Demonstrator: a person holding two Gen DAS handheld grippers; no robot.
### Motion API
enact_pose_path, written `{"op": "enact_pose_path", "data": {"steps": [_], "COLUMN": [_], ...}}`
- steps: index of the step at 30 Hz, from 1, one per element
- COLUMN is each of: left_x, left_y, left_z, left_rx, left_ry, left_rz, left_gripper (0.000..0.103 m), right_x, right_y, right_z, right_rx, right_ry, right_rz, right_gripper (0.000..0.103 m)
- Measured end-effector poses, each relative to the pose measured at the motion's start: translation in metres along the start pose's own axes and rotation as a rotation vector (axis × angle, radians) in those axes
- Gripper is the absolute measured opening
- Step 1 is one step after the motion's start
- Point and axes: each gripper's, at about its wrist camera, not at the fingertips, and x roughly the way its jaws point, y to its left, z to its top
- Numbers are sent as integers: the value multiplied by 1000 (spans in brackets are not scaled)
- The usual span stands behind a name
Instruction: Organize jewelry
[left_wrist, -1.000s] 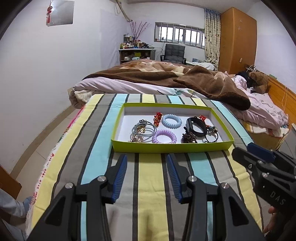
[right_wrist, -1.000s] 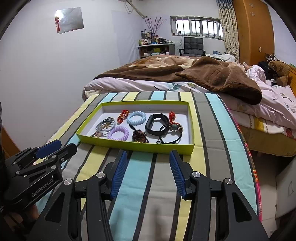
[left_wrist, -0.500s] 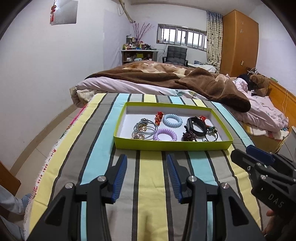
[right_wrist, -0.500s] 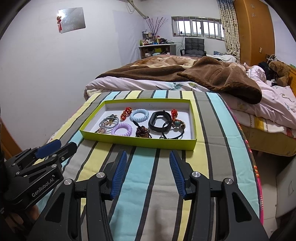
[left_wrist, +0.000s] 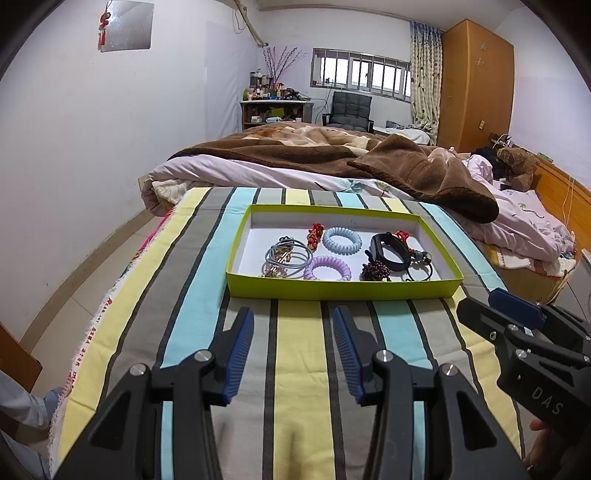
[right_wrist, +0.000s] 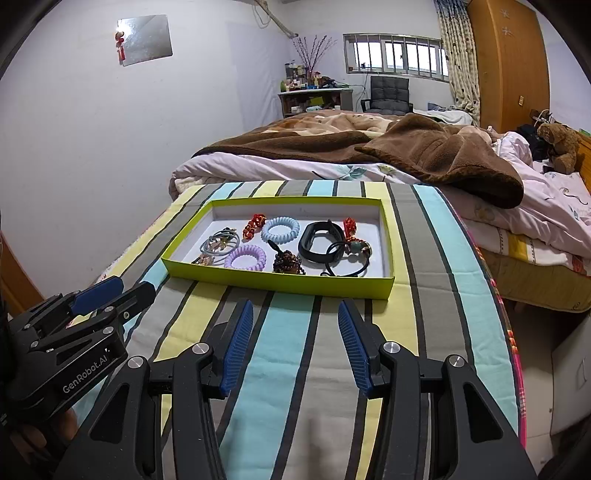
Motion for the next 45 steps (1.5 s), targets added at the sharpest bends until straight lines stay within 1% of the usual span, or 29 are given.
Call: {"op": "enact_pose_path", "data": {"steps": [27,32,36,42,45], "left_x": [1,-1,0,1,1], "left_y": [3,3,2,4,1], "left_z": [-1,-1,-2,-1,-1], "left_rx": [-4,-16,-12,-22,-5], "left_ry": [11,3,2,-4,-1], "left_rz": [-17,-52,-32,-27,17], "left_gripper": [47,47,47,47,47], "right_x": [1,2,4,4,4], "right_y": [0,0,-1,-1,-1], "right_z": [0,0,0,-1,-2], "right_rx": [0,1,5,4,4], "right_ry": [5,4,8,10,9], "right_rz": [0,-3,-4,-5,-4], "right_gripper": [49,49,49,49,49]}}
